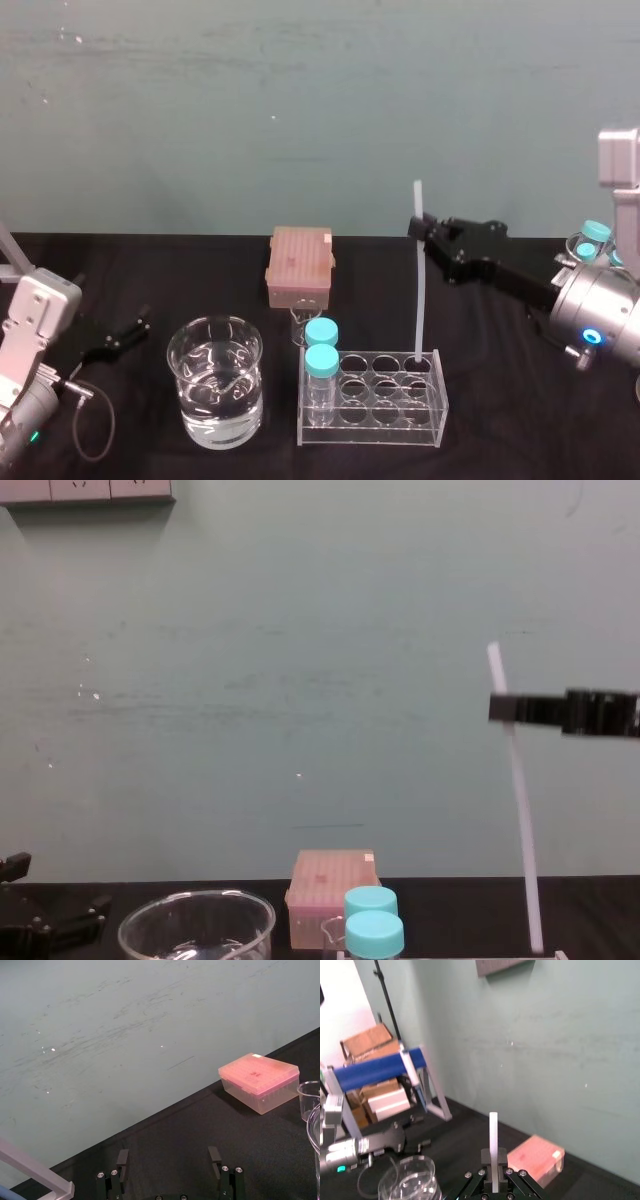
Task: Pick up the stirring rod with one hand, then place it down.
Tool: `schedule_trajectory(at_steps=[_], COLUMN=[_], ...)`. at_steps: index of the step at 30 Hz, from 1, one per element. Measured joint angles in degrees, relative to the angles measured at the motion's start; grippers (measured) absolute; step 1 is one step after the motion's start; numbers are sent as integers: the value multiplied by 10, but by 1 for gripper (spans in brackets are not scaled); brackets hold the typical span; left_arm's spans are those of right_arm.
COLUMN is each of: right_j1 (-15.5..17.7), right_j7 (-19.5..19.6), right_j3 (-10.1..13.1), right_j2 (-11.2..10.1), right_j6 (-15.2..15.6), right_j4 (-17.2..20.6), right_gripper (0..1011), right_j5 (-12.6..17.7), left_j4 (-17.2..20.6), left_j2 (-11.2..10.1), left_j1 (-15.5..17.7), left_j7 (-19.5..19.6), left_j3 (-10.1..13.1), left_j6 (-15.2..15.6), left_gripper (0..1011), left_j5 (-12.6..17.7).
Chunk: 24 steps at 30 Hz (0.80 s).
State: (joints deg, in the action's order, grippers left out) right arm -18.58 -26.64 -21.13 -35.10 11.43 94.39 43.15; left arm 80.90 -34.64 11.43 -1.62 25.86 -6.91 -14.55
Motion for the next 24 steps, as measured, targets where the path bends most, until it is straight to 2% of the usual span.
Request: schedule_trajectory(at_steps=[4, 9, 13, 19, 24], right_j1=[-7, -21, -37, -64, -67], right_j7=[6, 15, 24, 37, 42], right_j3=[9, 14, 15, 13, 16], right_j2=[3, 8, 19, 40, 54], right_j6=[-14, -32, -53, -84, -98], right_j4=[2, -4, -21, -54, -62], right_gripper=[64, 64, 64, 64, 64], right_j5=[10, 9, -7, -47, -63], left_j4=[0, 0, 0, 0, 0], left_j2=[0, 0, 0, 0, 0], left_j1=[0, 0, 0, 0, 0], left_j7=[0, 0, 0, 0, 0], left_j3=[0, 0, 0, 0, 0], left_j6=[0, 0, 0, 0, 0], left_gripper=[1004, 1005, 1005, 1005, 1005], left_j5=[0, 0, 0, 0, 0])
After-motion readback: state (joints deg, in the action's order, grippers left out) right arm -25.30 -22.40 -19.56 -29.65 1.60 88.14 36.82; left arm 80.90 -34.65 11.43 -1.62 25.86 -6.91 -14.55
